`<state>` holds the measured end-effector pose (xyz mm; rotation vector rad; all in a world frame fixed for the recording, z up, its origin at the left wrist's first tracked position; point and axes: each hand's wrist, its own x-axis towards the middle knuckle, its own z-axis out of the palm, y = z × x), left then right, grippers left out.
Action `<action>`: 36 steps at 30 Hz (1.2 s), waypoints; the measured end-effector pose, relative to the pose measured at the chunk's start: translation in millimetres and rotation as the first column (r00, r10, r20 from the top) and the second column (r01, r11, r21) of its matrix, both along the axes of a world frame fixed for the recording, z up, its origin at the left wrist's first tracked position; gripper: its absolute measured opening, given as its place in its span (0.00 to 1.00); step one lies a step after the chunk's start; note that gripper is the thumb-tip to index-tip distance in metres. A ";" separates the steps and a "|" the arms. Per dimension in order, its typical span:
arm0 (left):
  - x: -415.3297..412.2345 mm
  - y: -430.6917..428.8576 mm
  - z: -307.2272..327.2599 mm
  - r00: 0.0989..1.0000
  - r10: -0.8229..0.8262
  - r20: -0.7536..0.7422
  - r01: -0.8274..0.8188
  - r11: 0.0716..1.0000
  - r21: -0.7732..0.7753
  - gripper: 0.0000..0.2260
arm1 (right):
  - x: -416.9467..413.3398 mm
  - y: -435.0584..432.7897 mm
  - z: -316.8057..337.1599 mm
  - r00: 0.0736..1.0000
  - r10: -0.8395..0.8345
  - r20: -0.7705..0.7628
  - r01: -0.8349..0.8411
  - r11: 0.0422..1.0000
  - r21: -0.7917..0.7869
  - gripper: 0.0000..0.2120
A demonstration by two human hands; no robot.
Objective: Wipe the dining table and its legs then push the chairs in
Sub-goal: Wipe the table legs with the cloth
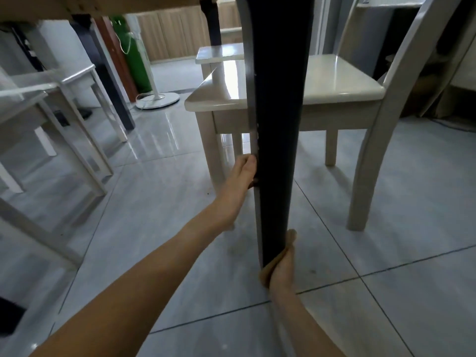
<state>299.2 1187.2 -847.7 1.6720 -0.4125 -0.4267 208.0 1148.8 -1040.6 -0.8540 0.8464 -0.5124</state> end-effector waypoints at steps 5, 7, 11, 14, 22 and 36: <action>12.7 -8.0 7.1 1.000 0.001 -0.026 -0.002 1.000 -0.011 0.11 | 17.5 7.0 68.1 0.989 -0.141 0.052 0.147 0.981 -0.130 0.26; 4.6 -1.5 17.4 1.000 -0.010 0.008 0.011 0.996 -0.084 0.13 | 22.5 9.5 115.9 0.946 -0.220 0.239 0.293 0.894 -0.338 0.18; -11.4 16.3 25.6 0.948 -0.175 0.266 0.228 0.957 -0.180 0.22 | 31.8 9.8 168.5 0.894 -0.226 0.386 0.443 0.571 -0.692 0.20; -14.5 19.6 22.5 0.933 -0.179 0.311 0.232 0.962 -0.143 0.20 | 34.8 3.0 148.9 0.896 -0.217 0.387 0.439 0.315 -0.841 0.27; -10.6 18.6 23.4 0.956 -0.177 0.235 0.203 0.975 -0.092 0.15 | 14.2 1.0 44.2 0.982 -0.118 0.148 0.189 0.603 -0.775 0.27; -13.5 23.6 26.4 0.947 -0.214 0.239 0.246 0.963 -0.110 0.13 | 22.5 -11.4 99.6 0.942 -0.036 0.334 0.303 0.521 -0.798 0.25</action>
